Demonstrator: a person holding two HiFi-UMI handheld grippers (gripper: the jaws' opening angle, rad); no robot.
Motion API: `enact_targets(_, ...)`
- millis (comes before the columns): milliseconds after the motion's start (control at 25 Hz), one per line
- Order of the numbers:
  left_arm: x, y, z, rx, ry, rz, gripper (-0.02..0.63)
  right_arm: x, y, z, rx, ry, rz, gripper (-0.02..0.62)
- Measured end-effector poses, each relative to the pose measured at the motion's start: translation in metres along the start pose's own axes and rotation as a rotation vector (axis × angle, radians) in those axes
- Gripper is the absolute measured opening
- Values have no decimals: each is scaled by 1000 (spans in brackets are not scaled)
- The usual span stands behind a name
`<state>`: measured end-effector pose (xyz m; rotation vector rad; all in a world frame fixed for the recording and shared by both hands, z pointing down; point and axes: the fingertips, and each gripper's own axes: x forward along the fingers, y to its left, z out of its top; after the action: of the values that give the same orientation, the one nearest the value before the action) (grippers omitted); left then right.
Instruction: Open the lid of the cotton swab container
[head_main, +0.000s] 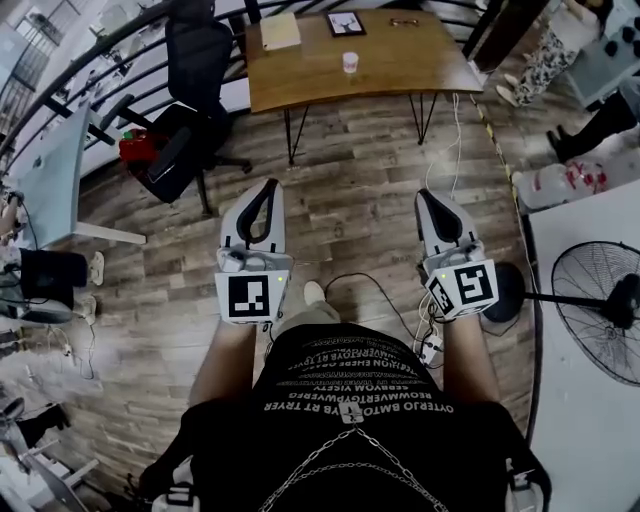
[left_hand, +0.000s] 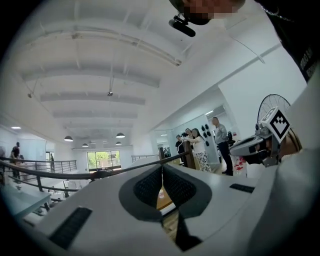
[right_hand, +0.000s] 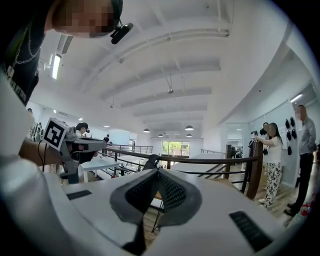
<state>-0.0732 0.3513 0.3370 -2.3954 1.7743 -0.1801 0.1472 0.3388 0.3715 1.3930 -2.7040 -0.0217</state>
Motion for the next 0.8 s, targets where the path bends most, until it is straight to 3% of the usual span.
enact_targets(120, 10, 21, -8, 39, -6, 14, 29, 23, 4, 0, 0, 7, -6, 15)
enact_targets(240, 17, 43, -14, 0, -15, -4, 29, 47, 8, 4, -17, 12, -14, 17)
enact_targets(320, 21, 56, -18, -34, -21, -30, 31, 60, 10, 5, -24, 21, -27, 17)
enact_targets(600, 38, 68, -34, -40, 1, -142, 39, 78, 18, 10, -28, 40, -71, 32)
enact_targets(720, 41, 68, -33, -88, -19, -182, 190, 76, 26, 4, -21, 70, -59, 67)
enact_targets(800, 41, 67, -35, -99, -15, -197, 192, 73, 30, 1, -11, 82, -54, 96)
